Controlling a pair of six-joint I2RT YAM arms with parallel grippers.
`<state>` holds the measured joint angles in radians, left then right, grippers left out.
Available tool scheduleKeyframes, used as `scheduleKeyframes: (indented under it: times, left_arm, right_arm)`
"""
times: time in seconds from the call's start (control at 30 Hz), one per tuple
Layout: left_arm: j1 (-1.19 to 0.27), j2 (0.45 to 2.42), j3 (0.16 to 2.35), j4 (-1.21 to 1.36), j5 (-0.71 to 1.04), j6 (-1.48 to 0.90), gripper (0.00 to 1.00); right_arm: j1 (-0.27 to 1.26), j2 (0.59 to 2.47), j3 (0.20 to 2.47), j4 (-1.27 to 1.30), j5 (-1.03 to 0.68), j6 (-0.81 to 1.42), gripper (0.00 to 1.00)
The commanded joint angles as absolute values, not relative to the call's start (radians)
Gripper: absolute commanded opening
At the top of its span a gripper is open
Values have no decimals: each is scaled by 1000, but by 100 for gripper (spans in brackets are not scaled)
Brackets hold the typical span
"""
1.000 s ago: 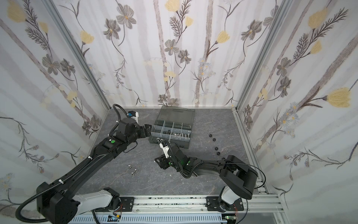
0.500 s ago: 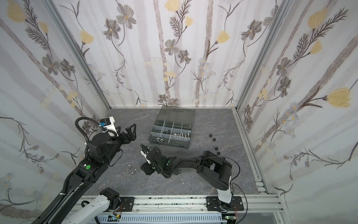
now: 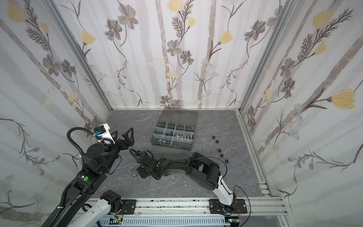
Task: Sort the screws and nuts into containers
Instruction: 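Withdraw the left gripper while the right gripper moves over loose silver nuts, then lower the right gripper onto a silver hex nut and close it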
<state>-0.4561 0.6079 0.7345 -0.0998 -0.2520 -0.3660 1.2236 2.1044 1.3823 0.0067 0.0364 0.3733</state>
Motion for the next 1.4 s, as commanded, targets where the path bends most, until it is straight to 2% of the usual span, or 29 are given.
scheduleKeyframes:
  times: [0.0,0.87,1.03,1.37]
  left_arm:
    - [-455,603,751,-65,-218,-354,99]
    - [-455,594,738,-61,-163,-353,100]
    - [-454,594,736,-62,-166,-354,100]
    - [-454,601,733,-61,-170,-350,100]
  right_arm:
    - [1226,2131,1417,-36,68,355,60]
    - [1248,2227,1550,-107,76,347,60]
    - [1248,2232,1560,-129,100,336,54]
    - [1241,2230,1560,-155,157,333,33]
